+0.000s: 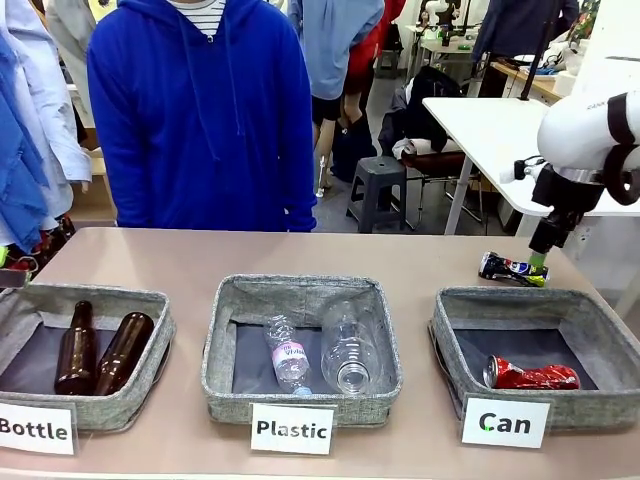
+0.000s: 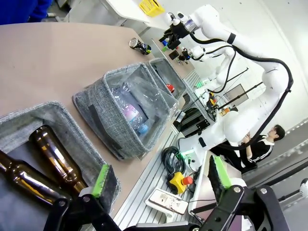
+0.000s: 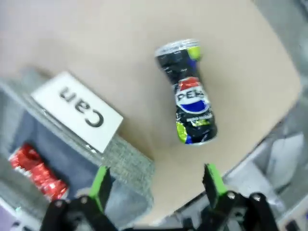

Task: Sort the can waste into the basket.
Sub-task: Pick up the can waste from the table and place it in the right Fabric basket.

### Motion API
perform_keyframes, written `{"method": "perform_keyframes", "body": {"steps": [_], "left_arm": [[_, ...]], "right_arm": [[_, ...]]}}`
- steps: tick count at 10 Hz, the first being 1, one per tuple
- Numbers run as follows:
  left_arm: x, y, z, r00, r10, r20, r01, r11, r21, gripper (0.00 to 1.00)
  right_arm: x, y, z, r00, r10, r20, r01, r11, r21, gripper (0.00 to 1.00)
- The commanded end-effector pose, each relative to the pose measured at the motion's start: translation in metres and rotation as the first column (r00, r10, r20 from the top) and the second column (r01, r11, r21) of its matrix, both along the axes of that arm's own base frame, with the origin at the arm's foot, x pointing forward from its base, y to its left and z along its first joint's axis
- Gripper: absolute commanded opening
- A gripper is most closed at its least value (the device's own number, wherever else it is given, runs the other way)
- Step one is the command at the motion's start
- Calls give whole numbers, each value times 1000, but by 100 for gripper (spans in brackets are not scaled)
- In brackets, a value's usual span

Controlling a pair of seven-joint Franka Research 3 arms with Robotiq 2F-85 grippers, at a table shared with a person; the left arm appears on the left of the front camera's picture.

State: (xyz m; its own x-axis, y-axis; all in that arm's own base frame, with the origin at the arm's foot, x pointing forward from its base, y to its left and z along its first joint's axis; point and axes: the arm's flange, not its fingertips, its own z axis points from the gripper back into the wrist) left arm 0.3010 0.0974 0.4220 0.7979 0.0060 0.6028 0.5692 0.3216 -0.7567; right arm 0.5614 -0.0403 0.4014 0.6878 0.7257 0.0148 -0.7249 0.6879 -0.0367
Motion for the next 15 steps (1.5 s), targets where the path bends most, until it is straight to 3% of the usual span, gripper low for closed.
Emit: {"method": "perform_keyframes", "body": {"steps": [1, 2, 5, 7, 10, 11, 15], "left_arm": [[-1, -2, 3, 1000, 5, -5, -5, 1000, -21, 100], [-1, -2, 3, 1000, 5, -5, -5, 1000, -21, 100], [-1, -2, 3, 1000, 5, -5, -5, 1000, -21, 100], [-1, -2, 3, 1000, 5, -5, -5, 1000, -21, 100], [-1, -2, 3, 1000, 5, -5, -5, 1000, -21, 100], [-1, -2, 3, 1000, 5, -5, -5, 1000, -21, 100], [-1, -2, 3, 1000, 5, -5, -5, 1000, -21, 100]], "right_arm": [[-1, -23, -4, 798, 599, 69, -603, 791, 106, 100], [0, -26, -7, 796, 594, 111, -604, 789, 111, 100], [11, -20, -22, 823, 558, 109, -567, 817, 104, 100], [24, -13, -32, 867, 483, 120, -496, 858, 132, 100], [47, -2, -61, 933, 349, 91, -356, 931, 75, 100], [55, 0, -72, 947, 319, 46, -321, 945, 62, 100], [64, -3, -93, 970, 244, 5, -244, 967, 73, 100]]}}
